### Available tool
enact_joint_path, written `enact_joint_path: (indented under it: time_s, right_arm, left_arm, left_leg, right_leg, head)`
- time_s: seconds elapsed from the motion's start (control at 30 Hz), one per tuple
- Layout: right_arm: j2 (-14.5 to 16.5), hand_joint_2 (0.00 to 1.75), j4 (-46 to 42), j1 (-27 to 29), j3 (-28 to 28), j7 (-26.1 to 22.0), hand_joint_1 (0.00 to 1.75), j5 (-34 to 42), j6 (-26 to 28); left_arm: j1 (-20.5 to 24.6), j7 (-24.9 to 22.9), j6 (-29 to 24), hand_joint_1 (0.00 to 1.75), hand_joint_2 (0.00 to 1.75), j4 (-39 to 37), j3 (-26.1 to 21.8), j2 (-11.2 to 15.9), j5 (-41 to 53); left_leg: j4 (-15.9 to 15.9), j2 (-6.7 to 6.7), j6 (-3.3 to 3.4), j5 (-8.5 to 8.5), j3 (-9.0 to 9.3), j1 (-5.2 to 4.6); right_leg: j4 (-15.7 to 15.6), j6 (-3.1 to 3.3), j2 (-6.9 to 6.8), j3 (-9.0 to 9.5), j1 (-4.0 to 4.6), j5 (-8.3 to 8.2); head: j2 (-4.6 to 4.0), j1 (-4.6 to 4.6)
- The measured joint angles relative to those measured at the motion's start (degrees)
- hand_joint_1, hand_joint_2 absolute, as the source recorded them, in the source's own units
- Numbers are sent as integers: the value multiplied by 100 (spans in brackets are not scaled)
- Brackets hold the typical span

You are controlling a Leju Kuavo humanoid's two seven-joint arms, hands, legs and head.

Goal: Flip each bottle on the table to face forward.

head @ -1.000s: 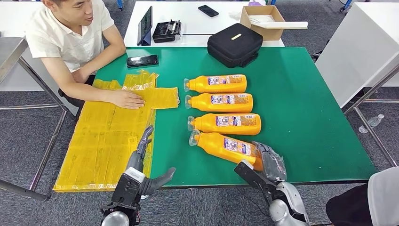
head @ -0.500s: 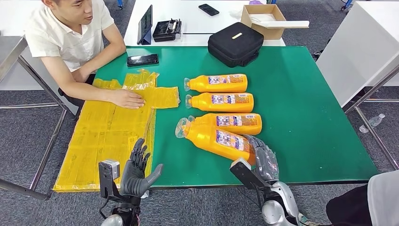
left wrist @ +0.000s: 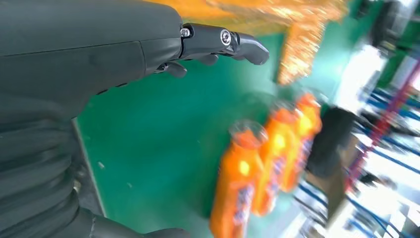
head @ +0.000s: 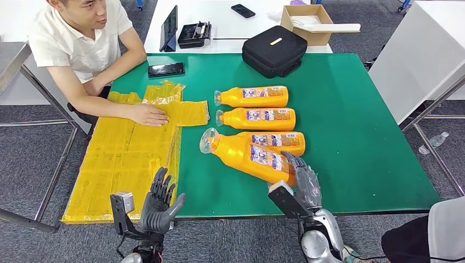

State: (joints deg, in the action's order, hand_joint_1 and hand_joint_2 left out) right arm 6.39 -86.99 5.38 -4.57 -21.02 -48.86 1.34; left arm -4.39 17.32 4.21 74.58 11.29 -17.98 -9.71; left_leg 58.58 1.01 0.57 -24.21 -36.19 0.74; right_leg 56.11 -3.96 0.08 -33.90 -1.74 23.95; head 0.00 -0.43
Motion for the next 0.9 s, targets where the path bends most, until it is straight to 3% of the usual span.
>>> enact_joint_path:
  time_s: [0.43, 0.9]
  right_arm:
    - [226, 175, 129, -40, -495, -310, 175, 494, -244]
    - [187, 175, 527, -363, -991, -475, 175, 721, -274]
  left_arm:
    - [117, 1343, 1299, 0, 175, 396, 298, 3, 60]
    - [364, 1362, 1535, 0, 175, 429, 551, 21, -37]
  left_leg:
    - [0, 0, 0, 1, 0, 0]
    - [0, -2, 1, 2, -2, 0]
  right_leg:
    - [0, 0, 0, -1, 0, 0]
    - [1, 0, 0, -4, 0, -1]
  head:
    - [0, -2]
    - [0, -3]
